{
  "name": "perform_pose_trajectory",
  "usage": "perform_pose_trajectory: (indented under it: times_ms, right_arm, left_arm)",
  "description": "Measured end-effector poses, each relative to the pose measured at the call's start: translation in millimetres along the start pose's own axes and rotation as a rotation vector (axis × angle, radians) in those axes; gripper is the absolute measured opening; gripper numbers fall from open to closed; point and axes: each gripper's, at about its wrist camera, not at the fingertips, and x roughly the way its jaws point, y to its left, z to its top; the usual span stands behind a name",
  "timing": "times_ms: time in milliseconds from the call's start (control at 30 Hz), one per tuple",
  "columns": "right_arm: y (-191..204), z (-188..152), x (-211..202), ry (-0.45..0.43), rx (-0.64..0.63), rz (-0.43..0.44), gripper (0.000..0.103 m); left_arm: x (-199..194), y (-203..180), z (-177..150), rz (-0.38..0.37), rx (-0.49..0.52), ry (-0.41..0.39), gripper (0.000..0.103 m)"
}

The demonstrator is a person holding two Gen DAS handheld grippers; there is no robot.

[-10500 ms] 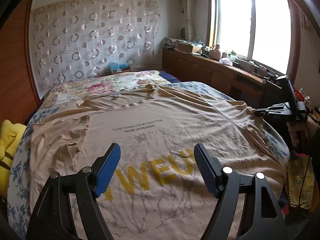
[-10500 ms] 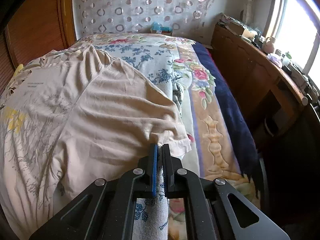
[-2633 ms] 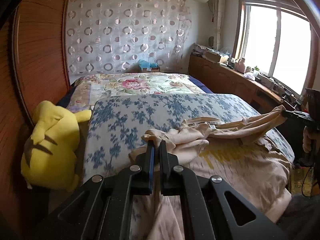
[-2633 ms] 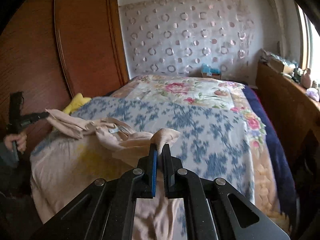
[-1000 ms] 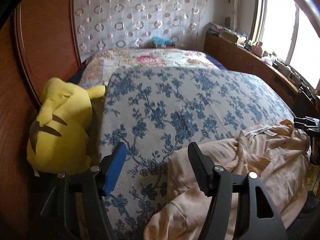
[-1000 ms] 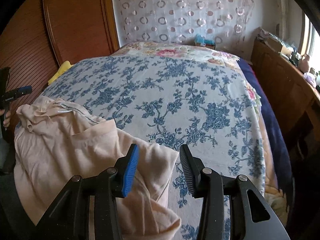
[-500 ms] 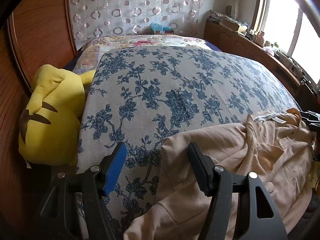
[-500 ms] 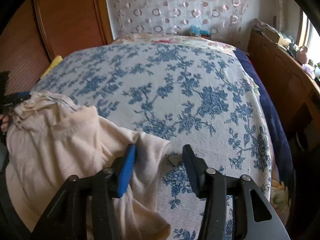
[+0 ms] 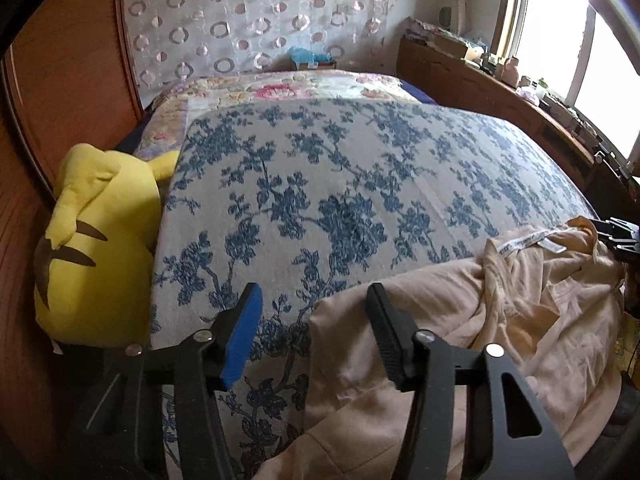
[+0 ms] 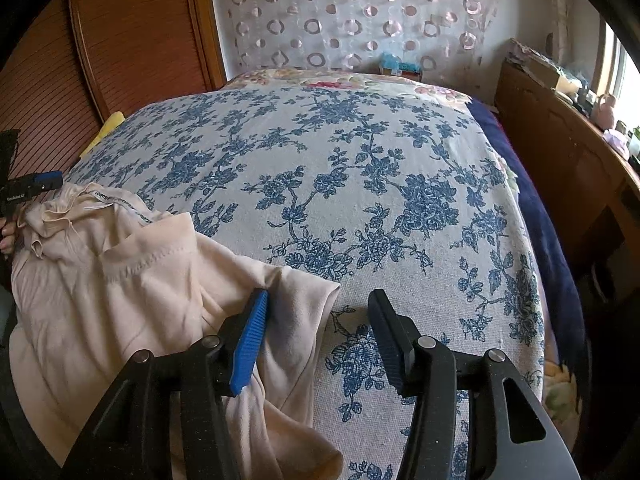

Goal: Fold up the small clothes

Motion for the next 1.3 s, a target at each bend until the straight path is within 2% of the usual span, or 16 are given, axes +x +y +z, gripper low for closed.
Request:
perform_pose_trajectory:
  times_ms: [167, 233, 267, 300, 333, 367, 400, 433, 500, 667, 733, 967, 1167, 1300]
  right_arm:
    - [3, 1, 0, 0.009, -0.02, 0.036, 0.053]
    - [5, 1, 1, 0.012, -0.029, 0.052, 0.053]
    - [6, 2, 2, 0.013, -0.033, 0.056, 0.053]
    - [8, 2, 2, 0.013, -0.039, 0.063, 0.05]
    - [9, 2, 2, 0.013, -0.047, 0.077, 0.041]
    - [11, 2, 2, 0.015, -0.054, 0.09, 0.031]
    - [12, 1, 2, 0.016, -0.059, 0.09, 0.025]
    - [13, 1, 2, 0.017, -0.066, 0.1, 0.012]
    - [13, 0, -2, 0.005, -0.069, 0.117, 0.009]
    - [16, 4, -38, -0.082, -0.072, 0.138, 0.008]
    - [24, 10, -62, -0.121, -0.114, 0.112, 0.008]
    - [39, 39, -154, -0.312, -0.174, 0.117, 0.007]
    - [43, 73, -248, -0.502, -0.219, 0.097, 0.007]
    - [47, 93, -309, -0.617, -0.252, 0.082, 0.007]
  left_arm:
    - [4, 0, -6, -0.015, 0.003, 0.025, 0.048]
    - [2, -2, -7, -0.032, 0.003, 0.027, 0.041]
    - [2, -4, -8, -0.045, 0.004, 0.028, 0.033]
    - [1, -5, -9, -0.053, 0.007, 0.028, 0.025]
    - [0, -7, -11, -0.063, 0.008, 0.026, 0.02]
    - [-1, -8, -11, -0.062, 0.006, 0.02, 0.01]
    - [-3, -10, -13, -0.061, 0.008, 0.009, 0.008]
    - [-5, -11, -14, -0.057, 0.01, 0.0, 0.007]
    - [-17, -13, -15, -0.064, -0.002, -0.028, 0.006]
    - [-77, -20, -8, -0.091, -0.017, -0.178, 0.006]
    - [-102, -25, -3, -0.089, -0.018, -0.24, 0.006]
    - [-188, -38, 30, -0.104, -0.008, -0.471, 0.006]
    - [-279, -45, 75, -0.056, 0.033, -0.696, 0.006]
    - [-330, -44, 94, -0.018, 0.045, -0.818, 0.006]
